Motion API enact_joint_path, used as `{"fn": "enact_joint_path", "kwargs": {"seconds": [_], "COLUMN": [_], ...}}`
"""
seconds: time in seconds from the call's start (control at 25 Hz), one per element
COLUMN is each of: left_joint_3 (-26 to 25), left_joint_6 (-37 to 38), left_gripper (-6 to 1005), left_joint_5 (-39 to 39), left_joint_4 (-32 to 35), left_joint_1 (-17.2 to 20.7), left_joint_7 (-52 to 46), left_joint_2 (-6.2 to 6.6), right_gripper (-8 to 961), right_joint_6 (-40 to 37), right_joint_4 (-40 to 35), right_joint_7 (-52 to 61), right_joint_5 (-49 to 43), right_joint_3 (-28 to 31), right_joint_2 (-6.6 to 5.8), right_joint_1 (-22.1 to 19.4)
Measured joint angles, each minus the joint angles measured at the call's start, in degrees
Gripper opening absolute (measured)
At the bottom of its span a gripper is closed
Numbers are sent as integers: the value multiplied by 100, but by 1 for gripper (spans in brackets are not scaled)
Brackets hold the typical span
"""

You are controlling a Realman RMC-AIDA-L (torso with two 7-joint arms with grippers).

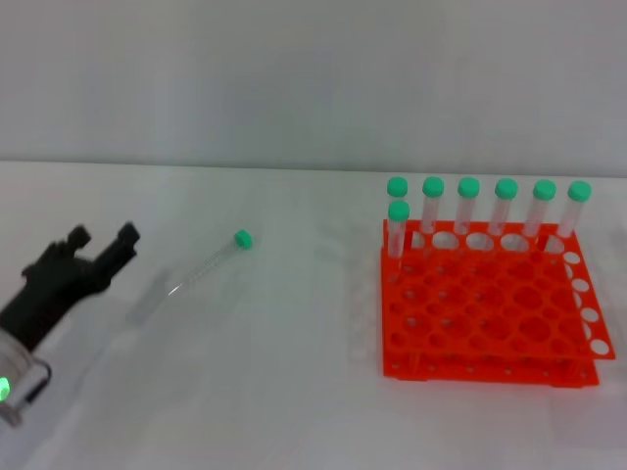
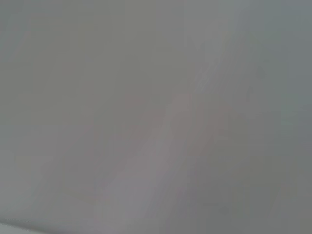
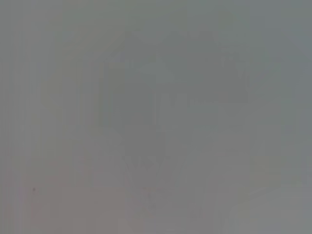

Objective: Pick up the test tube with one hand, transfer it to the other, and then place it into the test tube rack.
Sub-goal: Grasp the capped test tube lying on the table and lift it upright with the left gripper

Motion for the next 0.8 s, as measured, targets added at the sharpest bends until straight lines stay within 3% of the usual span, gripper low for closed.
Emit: {"fn": "enact_joint_path", "kwargs": {"seconds": [0.04, 0.08, 0.16, 0.36, 0.6, 0.8], "left_joint_3": [0, 3, 34, 852, 931, 931], "left_joint_6": [0, -83, -123, -254, -19, 54], "left_gripper": [823, 822, 822, 821, 821, 820], "left_joint_5": [0, 602, 886, 1729, 4123, 5534], "left_joint_4": [0, -548, -798, -1573, -2075, -2222], "left_joint_1": [0, -435, -641, -1377, -2411, -3083], "left_joint_7": [0, -952, -1344, -2947, -4641, -5203], "left_joint_2": [0, 158, 239, 575, 954, 1017], "right_gripper": [772, 772, 770, 768, 764, 761], "right_joint_6": [6, 8, 26, 103, 146, 166], "right_joint_4": [0, 1, -2, -8, -16, -19], "right_joint_7": [0, 1, 1, 6, 19, 22], "right_joint_5": [0, 1, 2, 4, 6, 6], "right_joint_3": [-1, -1, -6, -10, -11, -10], "right_joint_2": [0, 0, 0, 0, 1, 0], "right_joint_1": [6, 8, 28, 74, 89, 154]}}
